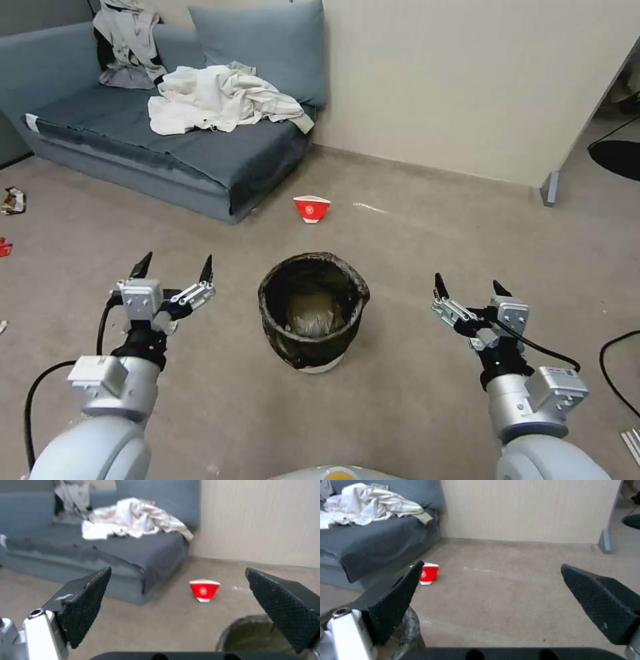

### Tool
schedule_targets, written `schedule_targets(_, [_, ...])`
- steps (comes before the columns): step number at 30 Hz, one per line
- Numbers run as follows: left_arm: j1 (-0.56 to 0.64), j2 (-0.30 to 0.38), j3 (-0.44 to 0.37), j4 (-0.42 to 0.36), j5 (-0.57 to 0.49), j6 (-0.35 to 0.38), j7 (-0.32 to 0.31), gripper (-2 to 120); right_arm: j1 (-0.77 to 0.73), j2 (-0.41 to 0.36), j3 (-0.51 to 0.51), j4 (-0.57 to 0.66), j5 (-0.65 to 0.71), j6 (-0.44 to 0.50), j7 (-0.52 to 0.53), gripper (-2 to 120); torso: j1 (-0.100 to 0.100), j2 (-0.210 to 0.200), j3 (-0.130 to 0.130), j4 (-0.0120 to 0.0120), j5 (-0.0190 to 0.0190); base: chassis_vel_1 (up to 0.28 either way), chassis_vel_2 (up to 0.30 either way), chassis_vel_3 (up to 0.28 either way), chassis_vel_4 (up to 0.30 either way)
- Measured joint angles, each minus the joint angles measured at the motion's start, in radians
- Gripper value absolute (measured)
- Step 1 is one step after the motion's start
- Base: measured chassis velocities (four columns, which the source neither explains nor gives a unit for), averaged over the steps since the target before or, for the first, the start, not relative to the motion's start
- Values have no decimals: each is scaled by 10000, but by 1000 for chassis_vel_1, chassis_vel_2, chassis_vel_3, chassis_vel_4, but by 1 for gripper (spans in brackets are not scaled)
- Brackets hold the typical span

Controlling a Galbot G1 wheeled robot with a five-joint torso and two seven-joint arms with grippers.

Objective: Pick up the trash can from the floor.

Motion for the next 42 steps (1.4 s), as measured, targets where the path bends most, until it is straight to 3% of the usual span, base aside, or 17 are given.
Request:
schedule_targets(2, [-463,383,201,223,-600,498,-122,100,88,-40,14,-180,18,0,0,100,0,0,0,0,0,37,-24,-52,21])
schedule_targets(8, [-1564,957,848,1029,-1320,1100,-319,100,202,-63,-11,-591,27,9,-14,100,1,0,1,0,0,6,-2,-9,3])
schedule_targets(11, [-2643,1294,1759,1690,-1744,1711,-979,100,238,-16,6,-903,28,19,-23,100,1,0,0,-2,1,0,0,0,0])
schedule_targets(16, [-3159,1397,2445,2109,-1779,1908,-1219,100,303,57,30,-1117,12,28,-13,100,0,0,1,-2,2,0,0,0,0])
schedule_targets(23, [-3861,1044,3670,2723,-1764,2484,-2033,100,414,156,21,-1430,-50,41,-7,100,0,0,0,0,3,0,0,0,0])
schedule_targets(25, [-4205,745,4166,3004,-1882,2888,-2595,100,425,129,30,-1586,-117,69,11,100,0,0,0,-2,1,0,0,0,0])
schedule_targets(28, [-4414,563,4400,3203,-1972,3094,-2841,100,418,52,48,-1762,-217,217,15,100,1,0,0,-2,2,0,0,0,0])
schedule_targets(32, [-4978,242,4916,3640,-2726,4008,-3673,100,464,-54,27,-2033,-276,339,23,100,1,0,1,-1,2,0,0,0,0])
schedule_targets(42, [-5989,-175,5620,4713,-3537,4622,-4613,100,496,-277,-37,-2179,-380,377,-10,100,1,1,0,-1,2,0,0,0,0])
